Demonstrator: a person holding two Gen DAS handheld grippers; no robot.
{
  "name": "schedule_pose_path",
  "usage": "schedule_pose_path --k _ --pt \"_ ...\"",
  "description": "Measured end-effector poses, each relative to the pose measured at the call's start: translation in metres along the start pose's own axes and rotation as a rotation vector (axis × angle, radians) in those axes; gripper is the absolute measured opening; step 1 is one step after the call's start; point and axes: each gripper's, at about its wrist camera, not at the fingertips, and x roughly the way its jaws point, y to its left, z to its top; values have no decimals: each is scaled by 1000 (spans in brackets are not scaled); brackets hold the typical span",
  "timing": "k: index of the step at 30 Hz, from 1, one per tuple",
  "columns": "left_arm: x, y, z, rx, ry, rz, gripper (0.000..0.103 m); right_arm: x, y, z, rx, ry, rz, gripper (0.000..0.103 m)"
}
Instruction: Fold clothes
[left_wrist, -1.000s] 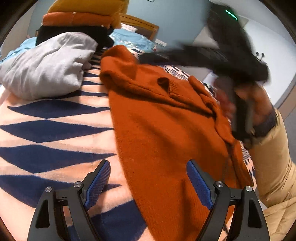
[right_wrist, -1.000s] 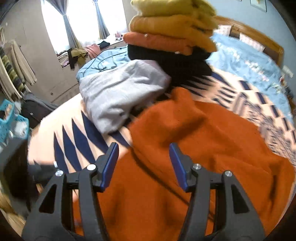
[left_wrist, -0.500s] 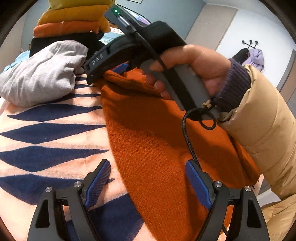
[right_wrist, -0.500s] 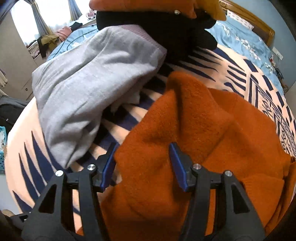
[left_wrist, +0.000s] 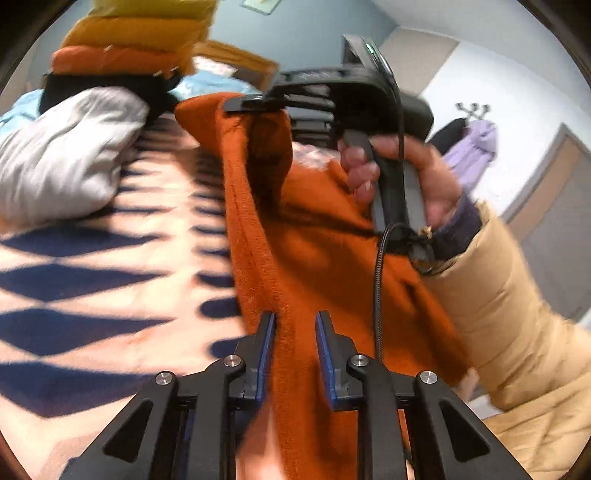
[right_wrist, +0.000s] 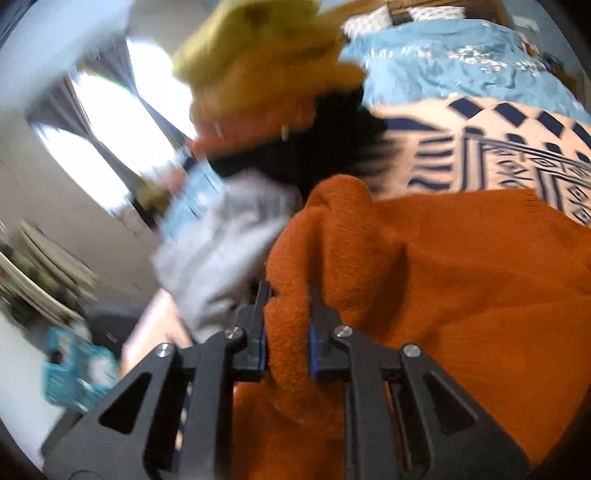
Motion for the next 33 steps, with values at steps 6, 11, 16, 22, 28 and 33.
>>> schedule_pose_path --k 6,11,16,22,28,33 --pt "2 -40 14 95 -3 -179 30 -93 -51 -15 141 -212 112 17" --pt "14 -45 21 105 12 -263 57 -127 -118 -43 316 -275 42 17" --pt "34 -41 23 74 57 -245 62 -120 -158 -65 405 -219 -20 18" --pt "60 -44 14 64 131 -233 65 -129 -150 -70 345 -207 -76 34" --pt "77 -49 11 54 164 -260 71 -156 -117 -98 239 -172 -55 65" --pt "83 -53 9 39 174 -270 72 -166 -70 -160 89 -56 -27 65"
